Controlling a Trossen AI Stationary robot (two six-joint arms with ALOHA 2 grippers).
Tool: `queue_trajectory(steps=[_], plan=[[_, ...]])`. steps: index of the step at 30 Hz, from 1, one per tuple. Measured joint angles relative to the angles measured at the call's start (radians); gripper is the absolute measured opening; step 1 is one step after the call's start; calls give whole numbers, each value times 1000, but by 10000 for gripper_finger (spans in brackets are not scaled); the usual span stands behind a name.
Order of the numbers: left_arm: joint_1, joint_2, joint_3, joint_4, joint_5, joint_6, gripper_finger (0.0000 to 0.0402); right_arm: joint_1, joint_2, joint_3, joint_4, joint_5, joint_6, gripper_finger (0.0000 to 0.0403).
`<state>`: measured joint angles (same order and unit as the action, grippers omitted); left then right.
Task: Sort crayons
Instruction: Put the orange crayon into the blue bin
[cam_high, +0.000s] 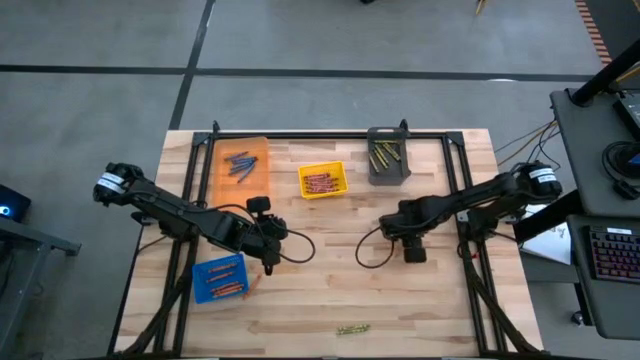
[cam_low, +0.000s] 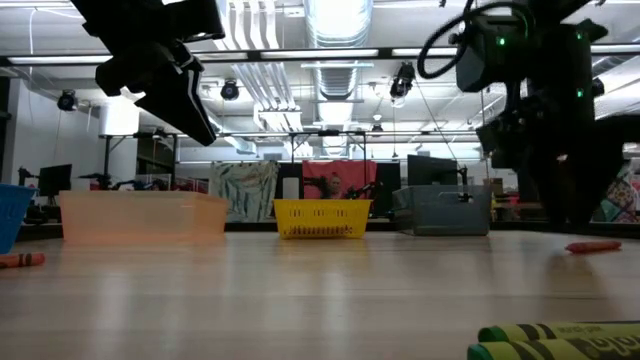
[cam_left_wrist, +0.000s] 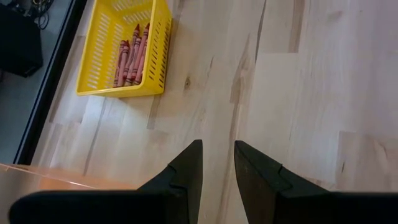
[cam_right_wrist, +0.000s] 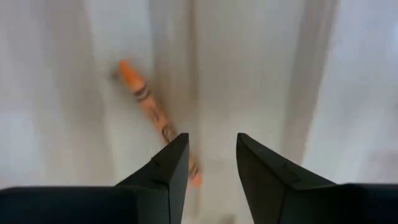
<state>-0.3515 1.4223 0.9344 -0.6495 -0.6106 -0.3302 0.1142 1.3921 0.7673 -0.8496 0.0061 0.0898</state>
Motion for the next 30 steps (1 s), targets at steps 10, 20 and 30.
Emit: queue_trajectory(steps=[10, 20, 30], plan=[[0, 0, 0, 16, 1, -4, 75, 163, -9, 13, -104, -108, 116, 125], [0, 0, 0, 22, 1, -1, 75, 247, 42, 11, -53, -72, 154, 125], [0, 0, 0, 26, 1, 6, 75, 281, 50, -8, -22, 23, 202, 117]])
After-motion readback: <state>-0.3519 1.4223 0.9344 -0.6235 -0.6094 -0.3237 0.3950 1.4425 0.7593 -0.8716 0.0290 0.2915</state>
